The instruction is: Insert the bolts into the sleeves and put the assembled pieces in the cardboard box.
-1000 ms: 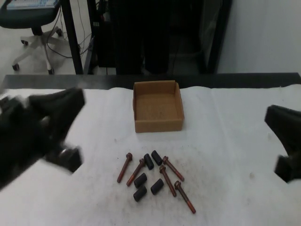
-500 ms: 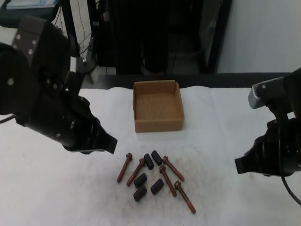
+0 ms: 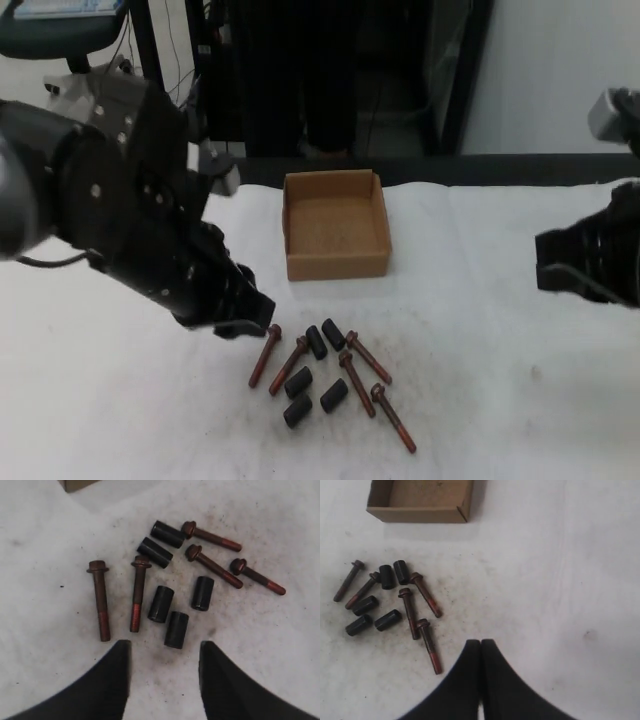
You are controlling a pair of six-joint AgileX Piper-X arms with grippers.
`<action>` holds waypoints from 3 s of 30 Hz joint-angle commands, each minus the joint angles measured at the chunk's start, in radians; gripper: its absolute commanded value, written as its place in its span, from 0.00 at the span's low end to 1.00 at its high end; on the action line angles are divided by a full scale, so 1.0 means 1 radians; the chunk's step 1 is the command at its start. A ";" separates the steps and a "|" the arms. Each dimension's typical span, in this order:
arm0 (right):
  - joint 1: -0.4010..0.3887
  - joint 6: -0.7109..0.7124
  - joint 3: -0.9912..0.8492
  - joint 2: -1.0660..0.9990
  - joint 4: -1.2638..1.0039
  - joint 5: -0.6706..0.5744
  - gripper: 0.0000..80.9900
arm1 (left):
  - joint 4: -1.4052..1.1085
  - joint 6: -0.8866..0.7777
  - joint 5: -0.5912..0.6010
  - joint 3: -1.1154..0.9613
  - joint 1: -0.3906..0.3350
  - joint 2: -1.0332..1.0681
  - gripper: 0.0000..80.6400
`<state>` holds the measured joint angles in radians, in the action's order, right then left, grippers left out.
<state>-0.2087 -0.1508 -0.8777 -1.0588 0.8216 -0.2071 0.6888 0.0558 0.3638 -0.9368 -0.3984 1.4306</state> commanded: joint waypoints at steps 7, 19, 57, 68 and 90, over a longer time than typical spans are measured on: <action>0.049 0.076 -0.017 0.003 -0.046 -0.035 0.00 | -0.058 -0.042 -0.141 -0.013 -0.077 0.178 0.55; 0.049 0.076 -0.017 0.003 -0.055 -0.038 0.00 | -0.080 -0.036 -0.364 -0.148 -0.142 0.298 0.55; 0.049 0.076 -0.017 0.005 -0.040 -0.038 0.00 | -0.094 -0.006 -0.446 -0.222 -0.139 0.474 0.41; 0.049 0.076 -0.017 0.005 -0.032 -0.038 0.00 | -0.097 0.072 -0.491 -0.222 -0.126 0.474 0.13; -0.032 0.095 -0.017 -0.039 -0.118 -0.314 0.00 | -0.144 -0.015 -0.483 -0.217 -0.033 0.083 0.00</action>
<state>-0.2233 -0.0625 -0.8892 -1.0907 0.7272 -0.4918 0.5988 0.0736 -0.1035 -1.1774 -0.4508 1.5974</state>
